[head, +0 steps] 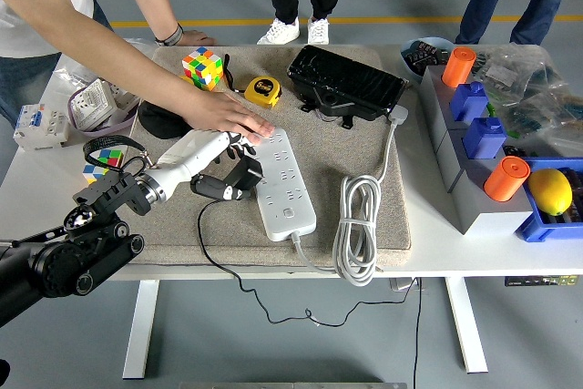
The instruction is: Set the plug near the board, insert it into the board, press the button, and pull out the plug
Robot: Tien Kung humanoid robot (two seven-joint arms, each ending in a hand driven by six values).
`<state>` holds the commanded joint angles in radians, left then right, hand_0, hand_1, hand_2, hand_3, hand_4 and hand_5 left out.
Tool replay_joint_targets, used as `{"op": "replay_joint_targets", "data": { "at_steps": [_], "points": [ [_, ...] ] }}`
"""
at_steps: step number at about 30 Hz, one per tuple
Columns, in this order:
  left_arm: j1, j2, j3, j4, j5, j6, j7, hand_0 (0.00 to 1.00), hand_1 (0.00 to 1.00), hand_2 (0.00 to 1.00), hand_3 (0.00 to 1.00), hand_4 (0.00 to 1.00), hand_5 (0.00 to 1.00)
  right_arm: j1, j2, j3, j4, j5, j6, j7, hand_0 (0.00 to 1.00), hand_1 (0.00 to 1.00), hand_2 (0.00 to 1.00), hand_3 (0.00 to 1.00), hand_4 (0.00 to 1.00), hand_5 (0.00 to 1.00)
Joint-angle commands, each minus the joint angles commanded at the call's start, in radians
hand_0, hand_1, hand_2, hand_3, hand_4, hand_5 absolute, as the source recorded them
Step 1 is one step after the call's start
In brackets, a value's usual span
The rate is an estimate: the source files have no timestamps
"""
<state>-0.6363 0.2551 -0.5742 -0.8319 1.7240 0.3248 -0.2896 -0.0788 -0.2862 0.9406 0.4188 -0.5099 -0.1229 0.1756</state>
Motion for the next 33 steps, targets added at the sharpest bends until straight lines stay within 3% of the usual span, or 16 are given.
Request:
{"op": "replay_joint_targets", "data": {
  "at_steps": [1,18,19,24,25,30,31,33],
  "points": [
    [0.001,0.000,-0.002,-0.001,0.000,-0.001,0.000,0.380,0.590,0.603,0.696,0.998,0.322,0.000,0.000,0.000,0.000,0.000,0.000,0.000,0.611,0.612,0.568,0.542,0.724,0.237],
    [0.018,0.010,-0.040,-0.036,-0.025,0.014,-0.035,0.399,0.596,0.620,0.700,0.998,0.386,-0.002,0.001,-0.001,-0.001,0.000,0.000,0.002,0.610,0.612,0.568,0.542,0.725,0.236],
    [0.021,0.011,-0.046,-0.041,-0.030,0.018,-0.039,0.422,0.612,0.648,0.711,0.998,0.468,-0.002,0.001,0.000,0.000,0.000,0.000,0.002,0.610,0.612,0.567,0.542,0.724,0.236],
    [0.053,0.022,-0.081,-0.088,-0.083,0.047,-0.077,0.422,0.612,0.648,0.711,0.998,0.468,-0.002,0.001,0.002,-0.001,0.000,0.000,0.003,0.610,0.612,0.567,0.542,0.724,0.236],
    [0.063,0.024,-0.089,-0.100,-0.094,0.054,-0.084,0.530,0.666,0.699,0.717,0.998,0.730,-0.002,0.001,0.002,-0.001,0.000,0.000,0.003,0.611,0.612,0.567,0.542,0.723,0.234],
    [0.137,0.027,-0.148,-0.167,-0.131,0.074,-0.068,0.530,0.666,0.699,0.717,0.998,0.730,-0.005,0.001,0.002,-0.002,0.000,0.000,0.005,0.611,0.612,0.567,0.542,0.723,0.234],
    [0.156,0.025,-0.163,-0.181,-0.128,0.072,-0.048,0.732,0.766,0.776,0.761,0.842,0.882,-0.005,0.001,0.002,-0.001,-0.001,0.000,0.005,0.611,0.612,0.568,0.541,0.724,0.234],
    [0.188,0.023,-0.183,-0.204,-0.118,0.070,-0.011,0.732,0.766,0.776,0.761,0.842,0.882,-0.006,0.002,0.001,-0.001,-0.001,0.000,0.006,0.611,0.612,0.568,0.541,0.724,0.234]
  ]
}}
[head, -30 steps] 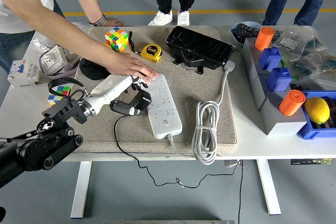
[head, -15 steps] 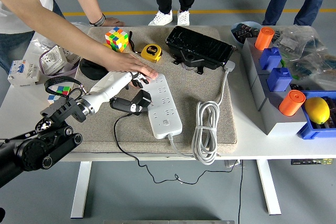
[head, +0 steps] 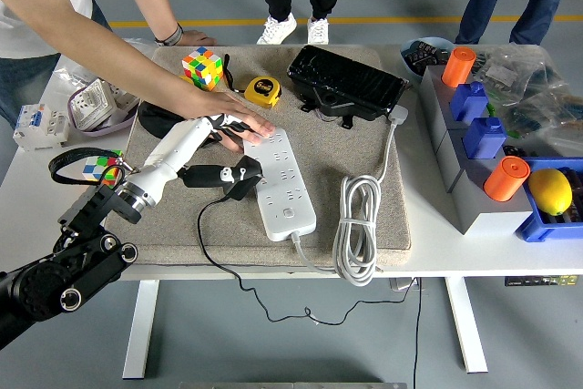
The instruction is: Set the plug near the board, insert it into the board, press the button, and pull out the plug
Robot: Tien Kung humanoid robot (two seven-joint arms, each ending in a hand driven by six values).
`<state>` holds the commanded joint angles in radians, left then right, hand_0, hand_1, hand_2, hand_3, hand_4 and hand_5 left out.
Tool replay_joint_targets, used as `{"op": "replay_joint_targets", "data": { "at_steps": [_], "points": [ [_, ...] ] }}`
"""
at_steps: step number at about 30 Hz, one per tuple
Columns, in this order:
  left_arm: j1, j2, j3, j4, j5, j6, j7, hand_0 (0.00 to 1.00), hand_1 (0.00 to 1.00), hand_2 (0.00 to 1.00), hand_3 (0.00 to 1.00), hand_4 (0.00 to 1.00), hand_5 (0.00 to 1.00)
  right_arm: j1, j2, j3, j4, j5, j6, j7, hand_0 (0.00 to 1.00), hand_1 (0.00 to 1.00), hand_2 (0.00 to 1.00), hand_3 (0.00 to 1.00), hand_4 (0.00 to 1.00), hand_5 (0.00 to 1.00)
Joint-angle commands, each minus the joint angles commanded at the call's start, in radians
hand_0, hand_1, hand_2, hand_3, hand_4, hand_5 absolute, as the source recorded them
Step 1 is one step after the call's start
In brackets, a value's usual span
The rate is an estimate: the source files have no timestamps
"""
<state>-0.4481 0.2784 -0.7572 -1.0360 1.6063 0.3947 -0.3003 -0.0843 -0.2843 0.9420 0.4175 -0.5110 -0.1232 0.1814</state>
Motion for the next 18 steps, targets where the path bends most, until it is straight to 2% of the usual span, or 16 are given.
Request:
{"op": "replay_joint_targets", "data": {
  "at_steps": [3,4,7,18],
  "points": [
    [0.045,-0.002,-0.021,-0.032,0.022,0.003,0.039,0.732,0.766,0.776,0.761,0.842,0.882,0.000,0.000,0.000,0.000,0.000,0.000,0.002,0.611,0.612,0.568,0.541,0.724,0.234],
    [0.055,-0.002,-0.025,-0.038,0.029,0.004,0.048,0.775,0.805,0.801,0.789,0.802,0.940,0.000,0.000,0.000,0.000,0.000,0.000,0.002,0.611,0.611,0.566,0.542,0.723,0.232],
    [0.083,-0.003,-0.037,-0.050,0.049,0.008,0.060,0.775,0.805,0.801,0.789,0.802,0.940,-0.001,-0.001,-0.004,0.000,0.000,-0.001,0.005,0.611,0.611,0.566,0.542,0.723,0.232],
    [0.109,0.010,-0.018,-0.062,0.076,0.010,0.064,0.784,0.812,0.806,0.777,0.772,0.952,0.001,-0.002,-0.007,0.000,0.002,-0.003,0.011,0.611,0.609,0.565,0.541,0.723,0.231]
  ]
}}
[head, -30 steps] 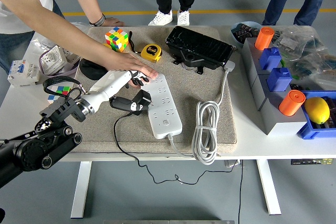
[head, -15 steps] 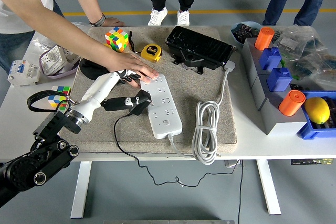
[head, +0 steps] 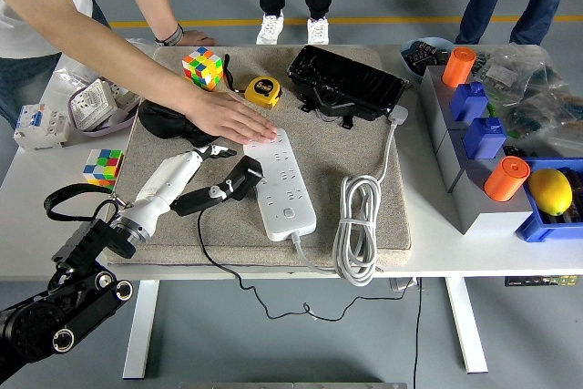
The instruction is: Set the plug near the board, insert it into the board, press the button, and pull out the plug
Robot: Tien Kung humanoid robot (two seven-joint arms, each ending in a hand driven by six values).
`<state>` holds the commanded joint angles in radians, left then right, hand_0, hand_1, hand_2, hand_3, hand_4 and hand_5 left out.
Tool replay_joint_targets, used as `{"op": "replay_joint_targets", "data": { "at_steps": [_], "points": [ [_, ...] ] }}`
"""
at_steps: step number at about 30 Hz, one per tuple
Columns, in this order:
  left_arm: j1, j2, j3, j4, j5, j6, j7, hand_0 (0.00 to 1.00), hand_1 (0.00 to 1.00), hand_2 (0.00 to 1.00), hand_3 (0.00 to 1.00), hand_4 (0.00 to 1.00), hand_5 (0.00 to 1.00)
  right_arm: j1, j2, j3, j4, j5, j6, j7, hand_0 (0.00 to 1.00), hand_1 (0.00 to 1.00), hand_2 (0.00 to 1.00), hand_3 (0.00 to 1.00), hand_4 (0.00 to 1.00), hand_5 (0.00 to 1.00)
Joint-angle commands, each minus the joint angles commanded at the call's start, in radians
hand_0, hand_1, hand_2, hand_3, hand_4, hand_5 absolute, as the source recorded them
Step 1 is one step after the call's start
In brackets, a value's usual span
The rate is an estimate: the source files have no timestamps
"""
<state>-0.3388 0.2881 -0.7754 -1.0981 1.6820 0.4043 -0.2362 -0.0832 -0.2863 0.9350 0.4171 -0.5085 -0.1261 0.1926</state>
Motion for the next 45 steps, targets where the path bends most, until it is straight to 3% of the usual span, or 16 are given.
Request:
{"op": "replay_joint_targets", "data": {
  "at_steps": [29,45],
  "points": [
    [-0.005,-0.009,0.057,-0.010,0.022,-0.002,-0.002,0.780,0.809,0.798,0.768,0.768,0.940,-0.002,0.001,0.005,0.005,-0.003,-0.001,0.003,0.609,0.609,0.564,0.542,0.722,0.228],
    [-0.047,-0.013,0.120,-0.037,0.045,-0.017,0.011,0.772,0.806,0.788,0.760,0.768,0.933,-0.004,0.003,0.009,0.004,-0.001,0.000,0.004,0.607,0.609,0.563,0.542,0.722,0.226]
  ]
}}
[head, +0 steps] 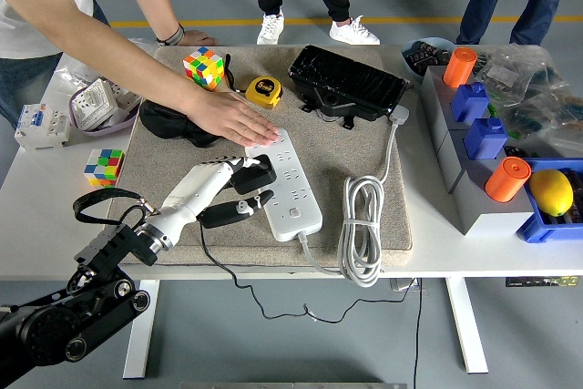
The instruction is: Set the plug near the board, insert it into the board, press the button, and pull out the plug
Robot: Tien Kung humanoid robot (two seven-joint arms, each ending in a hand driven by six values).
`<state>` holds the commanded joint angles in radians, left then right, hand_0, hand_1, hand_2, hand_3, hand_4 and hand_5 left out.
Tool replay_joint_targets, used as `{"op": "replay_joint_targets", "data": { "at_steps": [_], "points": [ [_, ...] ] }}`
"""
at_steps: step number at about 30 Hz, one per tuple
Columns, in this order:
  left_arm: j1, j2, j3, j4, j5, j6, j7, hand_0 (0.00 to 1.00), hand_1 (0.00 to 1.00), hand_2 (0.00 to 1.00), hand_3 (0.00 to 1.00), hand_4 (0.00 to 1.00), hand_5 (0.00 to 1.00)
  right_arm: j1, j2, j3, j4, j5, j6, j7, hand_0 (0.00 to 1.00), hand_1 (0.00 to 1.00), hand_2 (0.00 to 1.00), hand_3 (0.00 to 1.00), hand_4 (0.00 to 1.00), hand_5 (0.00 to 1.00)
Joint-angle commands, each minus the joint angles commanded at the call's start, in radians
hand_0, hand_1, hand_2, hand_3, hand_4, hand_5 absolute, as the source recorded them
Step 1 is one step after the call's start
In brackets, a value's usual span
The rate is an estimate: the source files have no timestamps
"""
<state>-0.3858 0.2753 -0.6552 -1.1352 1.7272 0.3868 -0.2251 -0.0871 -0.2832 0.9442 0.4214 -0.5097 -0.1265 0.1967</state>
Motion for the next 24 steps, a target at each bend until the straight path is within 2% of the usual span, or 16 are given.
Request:
{"op": "replay_joint_targets", "data": {
  "at_steps": [13,19,24],
  "points": [
    [-0.040,-0.005,0.015,-0.004,0.004,-0.005,0.008,0.763,0.801,0.784,0.754,0.767,0.927,0.001,0.000,0.000,0.000,0.001,0.000,0.001,0.608,0.609,0.563,0.543,0.722,0.223],
    [-0.041,-0.004,0.014,-0.011,0.002,-0.005,0.008,0.761,0.798,0.784,0.754,0.769,0.926,0.001,0.000,0.000,0.000,0.001,0.001,0.001,0.608,0.609,0.563,0.543,0.722,0.222],
    [-0.033,0.005,0.001,-0.040,-0.012,-0.005,0.005,0.761,0.798,0.784,0.754,0.769,0.926,0.001,0.000,0.000,0.001,0.000,0.001,0.001,0.608,0.609,0.563,0.543,0.722,0.222]
  ]
}}
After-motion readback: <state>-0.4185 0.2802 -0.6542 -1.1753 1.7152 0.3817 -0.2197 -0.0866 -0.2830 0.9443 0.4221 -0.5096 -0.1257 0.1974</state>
